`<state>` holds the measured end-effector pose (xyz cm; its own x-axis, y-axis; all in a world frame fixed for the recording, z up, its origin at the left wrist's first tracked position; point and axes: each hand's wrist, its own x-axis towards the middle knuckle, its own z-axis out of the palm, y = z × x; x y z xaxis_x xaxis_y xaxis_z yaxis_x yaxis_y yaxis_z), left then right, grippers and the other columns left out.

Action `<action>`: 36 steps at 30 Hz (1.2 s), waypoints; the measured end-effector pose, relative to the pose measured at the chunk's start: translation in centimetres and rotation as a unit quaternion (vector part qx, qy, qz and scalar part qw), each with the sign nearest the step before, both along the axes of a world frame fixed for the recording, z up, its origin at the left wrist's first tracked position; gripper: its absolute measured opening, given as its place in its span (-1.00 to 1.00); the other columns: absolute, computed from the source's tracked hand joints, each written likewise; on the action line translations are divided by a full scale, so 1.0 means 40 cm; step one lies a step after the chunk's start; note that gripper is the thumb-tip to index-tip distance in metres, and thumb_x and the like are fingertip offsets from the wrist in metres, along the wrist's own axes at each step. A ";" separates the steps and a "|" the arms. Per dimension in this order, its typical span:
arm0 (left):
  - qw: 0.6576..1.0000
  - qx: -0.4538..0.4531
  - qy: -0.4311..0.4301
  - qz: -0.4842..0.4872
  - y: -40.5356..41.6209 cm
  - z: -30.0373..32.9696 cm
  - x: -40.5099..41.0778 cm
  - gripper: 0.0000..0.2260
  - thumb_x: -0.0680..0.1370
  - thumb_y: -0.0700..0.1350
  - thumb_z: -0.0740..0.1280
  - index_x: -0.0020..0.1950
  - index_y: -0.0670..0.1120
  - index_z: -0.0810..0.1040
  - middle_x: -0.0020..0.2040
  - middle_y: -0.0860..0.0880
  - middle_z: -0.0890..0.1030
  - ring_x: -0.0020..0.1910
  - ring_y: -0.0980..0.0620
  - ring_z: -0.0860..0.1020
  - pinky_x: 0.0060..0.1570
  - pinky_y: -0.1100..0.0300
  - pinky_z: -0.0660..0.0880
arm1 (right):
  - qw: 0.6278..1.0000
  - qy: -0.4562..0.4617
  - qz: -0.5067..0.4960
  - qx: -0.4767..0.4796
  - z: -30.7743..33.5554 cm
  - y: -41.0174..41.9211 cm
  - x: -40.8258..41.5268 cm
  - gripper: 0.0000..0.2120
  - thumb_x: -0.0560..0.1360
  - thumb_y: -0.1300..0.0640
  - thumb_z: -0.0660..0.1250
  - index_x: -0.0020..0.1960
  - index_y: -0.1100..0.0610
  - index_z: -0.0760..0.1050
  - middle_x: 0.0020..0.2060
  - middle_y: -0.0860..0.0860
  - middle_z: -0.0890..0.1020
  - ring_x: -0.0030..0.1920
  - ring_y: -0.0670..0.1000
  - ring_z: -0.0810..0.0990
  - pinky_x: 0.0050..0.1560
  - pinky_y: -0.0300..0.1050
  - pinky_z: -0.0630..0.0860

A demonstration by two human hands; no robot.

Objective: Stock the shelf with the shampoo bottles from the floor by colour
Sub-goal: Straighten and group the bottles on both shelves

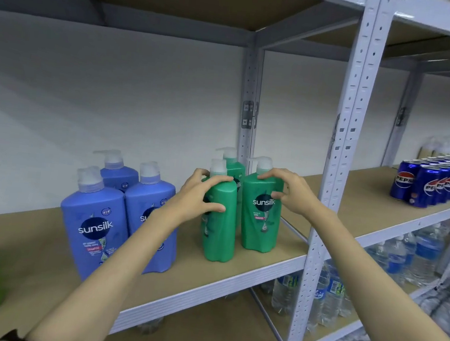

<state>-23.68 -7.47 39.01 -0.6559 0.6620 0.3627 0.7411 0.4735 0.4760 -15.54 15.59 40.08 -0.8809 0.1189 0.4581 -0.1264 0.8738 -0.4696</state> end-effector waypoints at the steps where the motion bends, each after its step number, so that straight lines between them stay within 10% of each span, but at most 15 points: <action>1: 1.000 -0.001 0.020 0.021 0.010 -0.003 0.007 -0.44 0.43 0.00 0.42 0.36 0.24 0.29 0.26 -0.08 0.21 0.27 -0.11 0.33 0.35 0.01 0.29 | 1.000 0.005 0.006 -0.013 0.000 0.002 0.003 -0.60 0.42 0.40 0.33 0.13 -0.01 0.51 0.21 0.05 0.53 0.13 -0.02 0.44 0.22 -0.07 0.44; 7: 0.984 -0.032 0.114 0.134 0.062 -0.025 0.050 -0.43 0.47 0.14 0.33 0.43 0.23 0.18 0.30 -0.14 0.17 0.26 -0.21 0.27 0.22 -0.08 0.35 | 0.998 0.029 0.015 -0.050 -0.017 -0.002 0.004 -0.59 0.42 0.40 0.31 0.13 -0.02 0.48 0.25 0.11 0.45 0.26 0.09 0.41 0.14 -0.22 0.39; 10: 0.995 0.009 0.052 0.090 0.044 -0.028 0.036 -0.46 0.47 0.04 0.36 0.40 0.24 0.24 0.44 -0.12 0.05 0.41 -0.20 0.12 0.36 -0.12 0.22 | 0.999 0.003 -0.006 -0.044 -0.027 -0.004 0.005 -0.48 0.38 0.16 0.45 0.28 -0.14 0.41 0.41 0.18 0.26 0.43 0.17 0.19 0.38 0.06 0.21; 18: 0.995 0.085 0.023 0.036 0.033 -0.037 0.029 -0.51 0.48 -0.15 0.37 0.36 0.13 0.33 0.36 -0.11 0.18 0.32 -0.05 0.31 0.16 0.46 0.15 | 0.999 0.023 -0.021 -0.039 -0.043 -0.027 -0.014 -0.37 0.28 0.12 0.54 0.27 -0.13 0.40 0.34 0.13 0.28 0.28 0.16 0.35 0.32 0.06 0.36; 24: 0.990 0.087 0.063 0.095 0.072 -0.055 0.052 -0.54 0.49 -0.07 0.36 0.36 0.14 0.34 0.31 -0.12 0.18 0.27 -0.15 0.32 0.29 0.10 0.29 | 0.998 0.045 -0.014 -0.041 -0.054 -0.027 -0.026 -0.38 0.25 0.17 0.56 0.21 -0.05 0.37 0.26 0.11 0.28 0.12 0.07 0.40 0.19 -0.05 0.46; 36: 0.978 0.046 0.119 0.162 0.108 -0.050 0.084 -0.54 0.51 0.04 0.31 0.38 0.17 0.29 0.29 -0.14 0.21 0.19 -0.19 0.36 0.08 -0.02 0.45 | 0.994 0.068 0.010 -0.084 -0.080 -0.008 -0.044 -0.41 0.25 0.27 0.49 0.20 -0.04 0.38 0.29 0.07 0.26 0.09 0.06 0.40 -0.21 -0.47 0.37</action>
